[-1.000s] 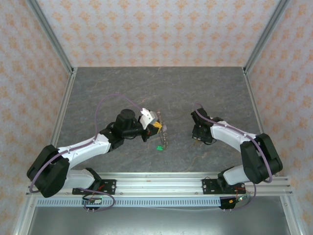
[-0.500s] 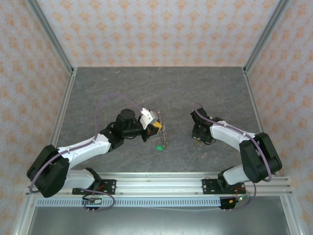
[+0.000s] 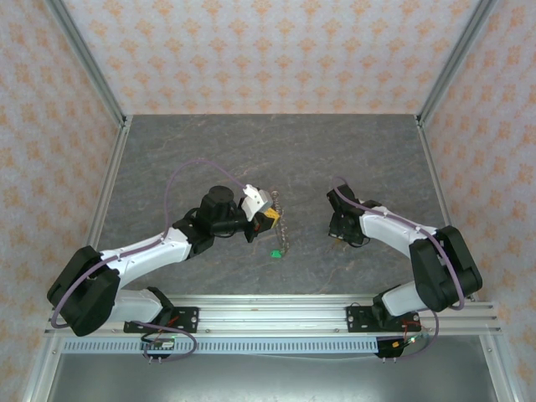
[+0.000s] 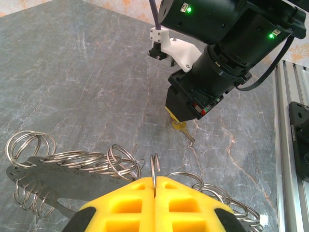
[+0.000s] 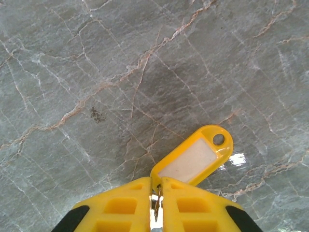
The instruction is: Put the keys on the keyring
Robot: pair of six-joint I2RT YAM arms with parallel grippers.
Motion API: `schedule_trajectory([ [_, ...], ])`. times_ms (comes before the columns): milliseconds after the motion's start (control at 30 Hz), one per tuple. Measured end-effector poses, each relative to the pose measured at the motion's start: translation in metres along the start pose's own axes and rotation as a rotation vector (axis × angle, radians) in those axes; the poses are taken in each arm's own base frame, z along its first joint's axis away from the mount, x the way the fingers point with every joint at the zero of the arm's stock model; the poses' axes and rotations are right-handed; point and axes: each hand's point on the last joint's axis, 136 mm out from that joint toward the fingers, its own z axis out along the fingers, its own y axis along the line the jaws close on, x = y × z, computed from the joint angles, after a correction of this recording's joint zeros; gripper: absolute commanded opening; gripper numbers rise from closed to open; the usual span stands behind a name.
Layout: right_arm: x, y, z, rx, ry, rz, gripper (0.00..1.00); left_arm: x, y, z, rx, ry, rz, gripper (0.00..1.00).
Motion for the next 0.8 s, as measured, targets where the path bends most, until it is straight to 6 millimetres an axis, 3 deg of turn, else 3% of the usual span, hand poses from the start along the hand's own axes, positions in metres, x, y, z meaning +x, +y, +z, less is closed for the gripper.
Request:
schedule_trajectory([
  [800,0.0017,-0.0018,0.0034,0.009,0.013,0.002,0.14,0.0003,0.0000,0.0000,0.000,0.001,0.000,0.00],
])
